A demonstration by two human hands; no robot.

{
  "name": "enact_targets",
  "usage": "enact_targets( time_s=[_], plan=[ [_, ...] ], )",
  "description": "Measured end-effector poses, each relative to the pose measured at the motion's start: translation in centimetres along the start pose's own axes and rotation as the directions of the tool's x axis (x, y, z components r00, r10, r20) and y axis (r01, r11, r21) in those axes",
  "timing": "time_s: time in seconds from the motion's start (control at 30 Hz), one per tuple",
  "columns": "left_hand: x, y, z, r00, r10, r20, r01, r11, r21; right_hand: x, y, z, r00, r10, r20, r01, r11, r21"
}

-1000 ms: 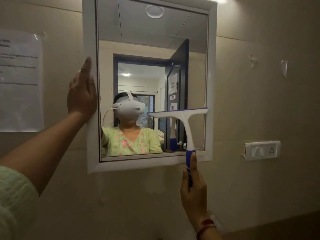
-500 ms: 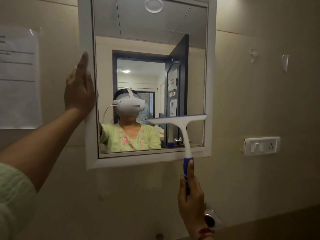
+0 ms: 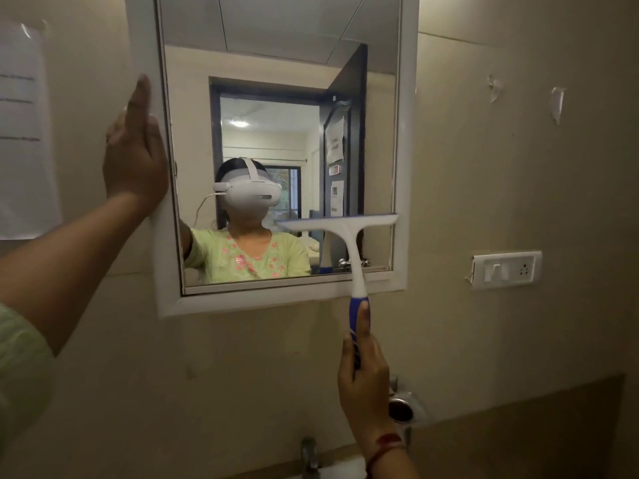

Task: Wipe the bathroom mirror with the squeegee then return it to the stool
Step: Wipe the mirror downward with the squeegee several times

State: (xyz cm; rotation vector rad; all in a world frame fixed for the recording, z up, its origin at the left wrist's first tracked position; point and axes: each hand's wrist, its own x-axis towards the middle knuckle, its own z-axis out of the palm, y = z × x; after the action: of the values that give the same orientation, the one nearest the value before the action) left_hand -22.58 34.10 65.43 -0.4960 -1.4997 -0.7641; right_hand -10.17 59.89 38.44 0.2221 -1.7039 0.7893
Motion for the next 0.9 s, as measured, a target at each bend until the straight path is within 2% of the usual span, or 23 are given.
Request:
enact_targets(
  time_s=[0.13, 0.37, 0.5, 0.67, 0.77, 0.9],
  plan=[
    [0.0, 0.0, 0.1, 1.0, -0.005, -0.017, 0.005, 1.0, -0.015, -2.6, 0.3, -0.8, 0.998, 0.023, 0.063, -0.021, 0.999, -0.032],
    [0.2, -0.5, 0.5, 1.0, -0.001, -0.015, 0.001, 1.0, 0.005, 1.6, -0.9, -0.1, 0.998, 0.047, -0.033, -0.045, 0.997, 0.059],
    [0.2, -0.3, 0.3, 1.0, -0.004, -0.029, 0.004, 1.0, 0.01, -1.7, 0.4, 0.1, 0.999, 0.041, 0.01, -0.041, 0.999, 0.019],
    [0.2, -0.5, 0.4, 0.999, -0.024, -0.021, 0.023, 0.999, -0.026, -6.3, 0.8, -1.2, 0.989, 0.109, 0.102, -0.108, 0.994, -0.02],
    [0.4, -0.8, 0.6, 0.999, -0.042, -0.022, 0.041, 0.998, -0.057, -3.7, -0.5, -1.6, 0.995, 0.079, 0.064, -0.082, 0.996, 0.041],
    [0.3, -0.9, 0.7, 0.999, -0.054, -0.001, 0.054, 0.997, -0.052, 0.1, -1.6, -1.8, 0.998, 0.059, 0.006, -0.059, 0.998, 0.037]
  ],
)
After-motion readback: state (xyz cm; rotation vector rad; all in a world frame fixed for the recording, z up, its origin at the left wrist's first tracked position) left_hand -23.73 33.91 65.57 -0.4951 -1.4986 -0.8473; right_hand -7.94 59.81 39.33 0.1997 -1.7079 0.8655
